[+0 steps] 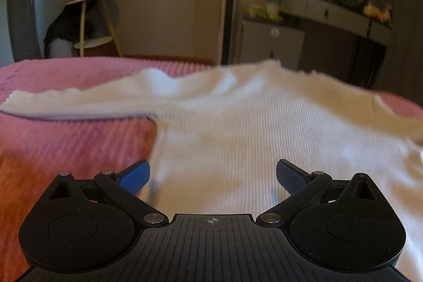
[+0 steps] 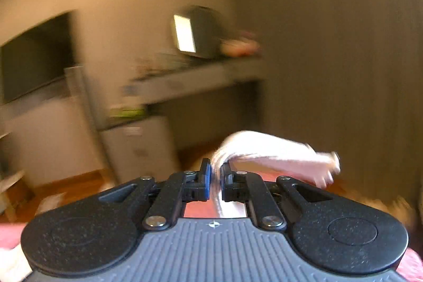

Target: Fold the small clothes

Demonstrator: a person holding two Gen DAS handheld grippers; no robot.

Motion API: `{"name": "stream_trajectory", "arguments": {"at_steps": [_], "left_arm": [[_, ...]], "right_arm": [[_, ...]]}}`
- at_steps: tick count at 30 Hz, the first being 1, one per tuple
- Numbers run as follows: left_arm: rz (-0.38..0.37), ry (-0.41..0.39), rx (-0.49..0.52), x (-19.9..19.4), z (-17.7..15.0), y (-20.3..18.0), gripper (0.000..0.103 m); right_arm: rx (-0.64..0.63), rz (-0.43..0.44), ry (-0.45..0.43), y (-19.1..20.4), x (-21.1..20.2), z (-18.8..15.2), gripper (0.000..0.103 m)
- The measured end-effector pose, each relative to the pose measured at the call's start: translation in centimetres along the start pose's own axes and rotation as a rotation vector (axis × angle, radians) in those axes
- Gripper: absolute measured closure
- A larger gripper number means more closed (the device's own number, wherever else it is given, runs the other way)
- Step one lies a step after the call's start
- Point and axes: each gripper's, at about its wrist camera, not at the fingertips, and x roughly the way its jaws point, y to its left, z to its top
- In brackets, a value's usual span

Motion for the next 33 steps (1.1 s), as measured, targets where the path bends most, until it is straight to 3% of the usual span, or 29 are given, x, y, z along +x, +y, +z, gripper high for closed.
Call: {"name": "stream_trajectory", "arguments": {"at_steps": [4,7,9,13,18,22,27,31,32,33], "left_arm": [[-0.015,-0.006,-0.068,-0.4,1.1,2.3,0.0],[-0.022,0.007,-0.108,0.0,1.6,4.1,0.0],[-0.022,0.018,-0.106,0.2,1.9,4.8,0.0],[-0.086,0.03,-0.097,0.2,1.9,5.5,0.0],[-0.271,0.089,-0.171,1.7,2.7,5.7,0.0],[-0.329,0.108,-0.232,3.7,3.6,6.1,0.0],[-0.316,0.165,-0.304,7.9,5.3,5.9,0.0],[-0.306,0.214,-0.274,11.0,6.6,4.6,0.0],[-0.301,0.218,-0.254,11.5,6.8,4.3,0.001],[-0.308,0.224,-0.239,11.9,7.0,4.1,0.015]], "right_arm": [[-0.108,0.264,0.033,10.4,-2.4,-2.6,0.094],[-0.137,0.381,0.211,16.0,-2.6,-7.5,0.058],[-0.097,0.369,0.277,16.9,-3.2,-10.5,0.057],[0.022,0.23,0.334,14.4,-4.5,-14.2,0.057],[0.268,0.108,0.375,8.3,-5.0,-15.8,0.058],[0.466,0.154,0.338,4.5,-4.1,-16.7,0.058],[0.603,0.191,0.31,2.5,-1.9,-18.0,0.058],[0.692,0.21,0.287,0.6,-0.1,-18.0,0.058],[0.715,0.217,0.28,0.4,0.2,-17.8,0.058],[0.729,0.22,0.275,0.1,0.3,-17.7,0.058]]}}
